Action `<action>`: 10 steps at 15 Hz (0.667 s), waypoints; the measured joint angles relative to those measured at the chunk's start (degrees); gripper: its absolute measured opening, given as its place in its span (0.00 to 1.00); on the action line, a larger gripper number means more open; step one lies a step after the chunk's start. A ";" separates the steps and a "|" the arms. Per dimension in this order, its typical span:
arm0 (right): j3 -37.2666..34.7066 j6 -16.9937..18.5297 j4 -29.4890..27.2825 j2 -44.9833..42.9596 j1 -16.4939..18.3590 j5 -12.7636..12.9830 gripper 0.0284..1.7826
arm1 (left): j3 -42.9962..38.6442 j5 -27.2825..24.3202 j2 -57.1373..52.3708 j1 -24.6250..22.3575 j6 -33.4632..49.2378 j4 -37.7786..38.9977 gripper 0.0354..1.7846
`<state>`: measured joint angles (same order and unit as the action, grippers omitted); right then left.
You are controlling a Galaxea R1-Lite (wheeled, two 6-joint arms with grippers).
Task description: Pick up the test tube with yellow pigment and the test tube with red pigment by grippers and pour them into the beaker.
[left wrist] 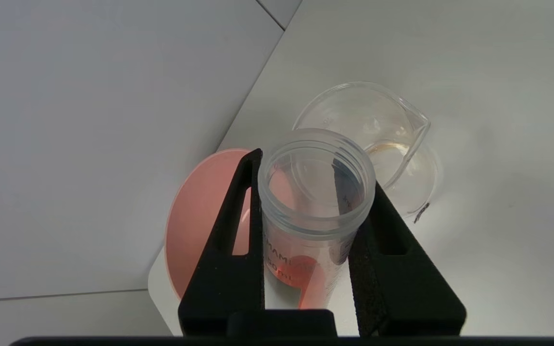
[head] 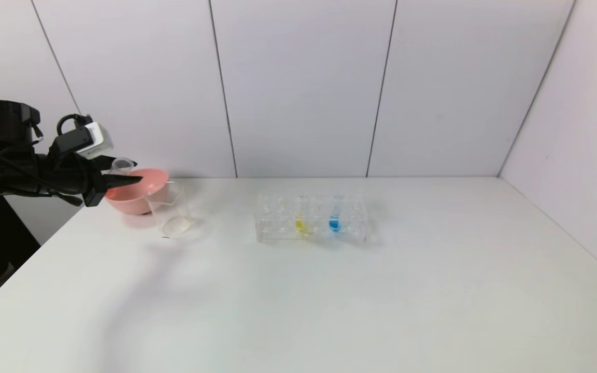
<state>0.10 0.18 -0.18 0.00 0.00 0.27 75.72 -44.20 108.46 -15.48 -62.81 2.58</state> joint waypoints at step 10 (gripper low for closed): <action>0.00 -0.02 0.00 0.00 0.00 -0.02 0.05 | 4.55 3.83 0.00 -0.56 -5.28 -9.06 0.27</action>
<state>0.10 0.16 -0.18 0.00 0.00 0.24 80.26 -40.38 108.46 -16.04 -68.08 -6.47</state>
